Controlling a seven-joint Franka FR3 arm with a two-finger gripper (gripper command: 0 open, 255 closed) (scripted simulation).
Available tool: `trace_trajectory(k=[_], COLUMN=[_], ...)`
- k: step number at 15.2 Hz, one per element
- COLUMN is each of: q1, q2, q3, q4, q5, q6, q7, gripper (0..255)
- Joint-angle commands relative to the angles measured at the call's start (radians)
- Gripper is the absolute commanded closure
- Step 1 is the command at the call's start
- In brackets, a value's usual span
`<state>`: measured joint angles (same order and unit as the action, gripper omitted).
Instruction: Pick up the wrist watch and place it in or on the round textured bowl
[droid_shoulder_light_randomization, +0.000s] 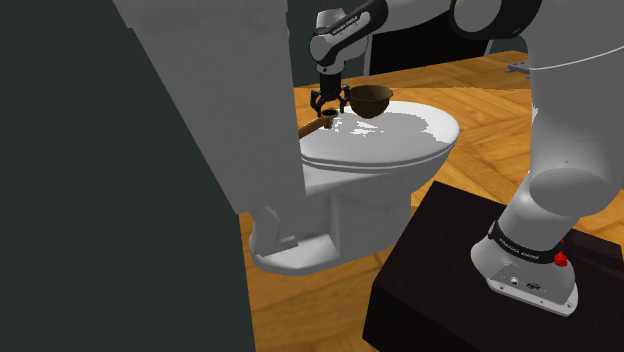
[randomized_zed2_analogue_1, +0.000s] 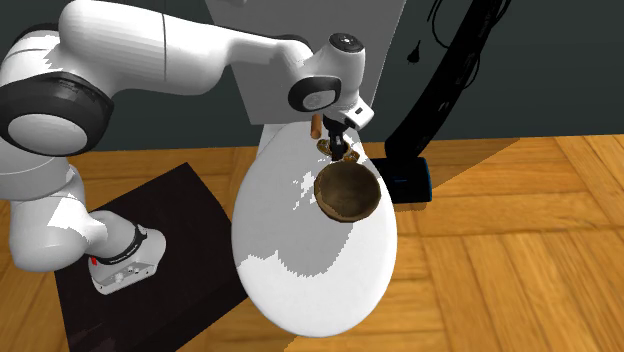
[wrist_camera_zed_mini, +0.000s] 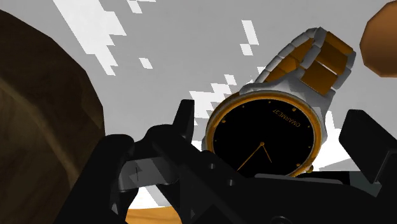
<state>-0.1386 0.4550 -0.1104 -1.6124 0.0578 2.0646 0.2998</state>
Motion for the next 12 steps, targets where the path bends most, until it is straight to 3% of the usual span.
trace_trajectory(k=[1, 3, 4, 12], q1=[0.0, 0.0, 0.0, 0.0], q2=[0.0, 0.0, 0.0, -0.001], q3=[0.0, 0.0, 0.0, 0.0], q4=[-0.001, 0.0, 0.0, -0.001], q5=[0.0, 0.0, 0.0, 0.0], q6=[0.001, 0.0, 0.0, 0.001], q7=[0.0, 0.0, 0.0, 0.0], gripper=[0, 0, 255, 255])
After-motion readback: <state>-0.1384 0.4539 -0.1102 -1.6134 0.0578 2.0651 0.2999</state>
